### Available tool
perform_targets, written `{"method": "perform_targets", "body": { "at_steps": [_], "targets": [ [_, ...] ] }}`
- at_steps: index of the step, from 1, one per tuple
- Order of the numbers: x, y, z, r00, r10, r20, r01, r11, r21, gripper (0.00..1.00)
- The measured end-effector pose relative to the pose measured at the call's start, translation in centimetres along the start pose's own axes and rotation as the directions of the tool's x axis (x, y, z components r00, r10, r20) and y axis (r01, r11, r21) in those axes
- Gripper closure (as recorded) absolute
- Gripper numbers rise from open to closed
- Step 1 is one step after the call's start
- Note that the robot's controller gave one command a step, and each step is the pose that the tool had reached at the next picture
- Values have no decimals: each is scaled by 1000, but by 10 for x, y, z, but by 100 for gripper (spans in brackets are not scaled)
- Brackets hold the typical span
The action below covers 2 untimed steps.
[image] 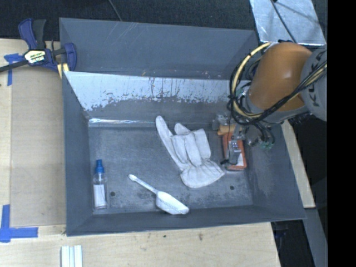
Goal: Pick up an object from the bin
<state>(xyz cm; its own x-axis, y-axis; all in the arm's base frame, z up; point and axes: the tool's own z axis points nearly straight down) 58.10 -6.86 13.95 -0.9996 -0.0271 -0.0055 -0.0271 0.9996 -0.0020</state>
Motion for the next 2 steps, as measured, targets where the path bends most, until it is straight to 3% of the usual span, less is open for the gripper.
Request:
{"method": "perform_targets", "body": {
  "at_steps": [1, 2],
  "targets": [
    [0, 26, 15, 995, 97, -4, -97, 995, -2, 0],
    [-1, 46, 30, 978, -209, -3, 209, 978, -3, 0]
  ]
}}
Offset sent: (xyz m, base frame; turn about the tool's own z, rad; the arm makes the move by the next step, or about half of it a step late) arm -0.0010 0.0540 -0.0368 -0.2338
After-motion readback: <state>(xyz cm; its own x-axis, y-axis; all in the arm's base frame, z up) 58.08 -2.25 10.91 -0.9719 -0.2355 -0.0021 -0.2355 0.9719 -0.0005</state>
